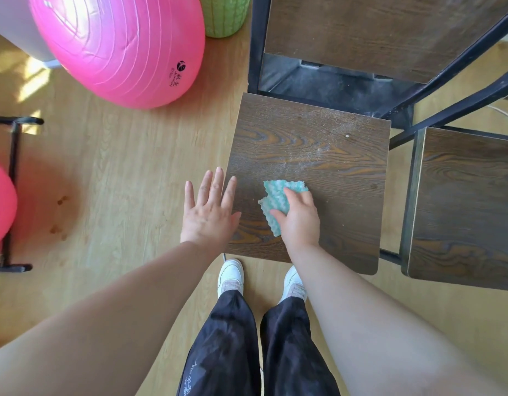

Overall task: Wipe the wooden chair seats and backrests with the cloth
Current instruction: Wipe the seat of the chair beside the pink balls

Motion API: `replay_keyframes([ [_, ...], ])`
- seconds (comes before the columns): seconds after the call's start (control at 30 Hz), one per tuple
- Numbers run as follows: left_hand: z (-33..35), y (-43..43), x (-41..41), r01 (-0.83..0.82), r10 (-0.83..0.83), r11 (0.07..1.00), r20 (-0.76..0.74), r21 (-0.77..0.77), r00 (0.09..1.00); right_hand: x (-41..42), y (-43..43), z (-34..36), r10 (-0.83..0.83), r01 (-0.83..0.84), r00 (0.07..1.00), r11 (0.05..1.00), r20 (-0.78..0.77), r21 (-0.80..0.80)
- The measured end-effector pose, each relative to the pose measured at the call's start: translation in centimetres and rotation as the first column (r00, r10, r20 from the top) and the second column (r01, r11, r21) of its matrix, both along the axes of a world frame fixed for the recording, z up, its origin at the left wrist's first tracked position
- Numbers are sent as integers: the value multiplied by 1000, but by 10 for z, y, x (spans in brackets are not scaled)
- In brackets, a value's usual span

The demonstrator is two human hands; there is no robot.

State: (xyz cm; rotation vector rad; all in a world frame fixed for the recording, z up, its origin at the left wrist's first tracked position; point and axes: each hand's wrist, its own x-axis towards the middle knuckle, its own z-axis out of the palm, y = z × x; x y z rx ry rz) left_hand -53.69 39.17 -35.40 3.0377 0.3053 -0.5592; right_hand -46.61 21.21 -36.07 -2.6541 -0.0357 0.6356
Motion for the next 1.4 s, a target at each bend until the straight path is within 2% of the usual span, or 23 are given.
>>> replay_keyframes([
  [0.1, -3, 5, 0, 9, -9, 1000, -1, -7, 1000, 1, 3, -4, -23, 23, 998, 1000, 57, -6],
  [0.37, -3, 26, 18, 20, -20, 1000, -10, 14, 1000, 30, 12, -2, -147, 127, 979, 981, 140, 145],
  [0.53, -1, 44, 48, -29, 29, 999, -5, 40, 1000, 87, 46, 4, -120, 73, 971, 972, 205, 225],
  [0.63, -3, 52, 66, -58, 58, 997, 6, 46, 998, 125, 74, 6, -65, 4, 971, 966, 229, 258],
  [0.73, -5, 60, 87, -90, 89, 995, 23, 42, 996, 159, 103, 7, 53, -133, 956, 956, 288, 262],
  [0.83, -5, 69, 102, -126, 125, 991, 31, 38, 992, 184, 125, 3, 203, -266, 932, 945, 300, 187],
  [0.97, -6, 77, 106, -159, 157, 987, 35, 39, 987, 193, 133, -11, 336, -350, 927, 934, 169, 66],
  [1.07, -9, 80, 102, -164, 164, 986, 24, 29, 986, 194, 132, -18, 411, -411, 898, 911, 155, -35],
  [1.4, -9, 76, 71, -176, 176, 984, -33, 10, 984, 161, 118, -21, 445, -458, 887, 884, 126, 96],
])
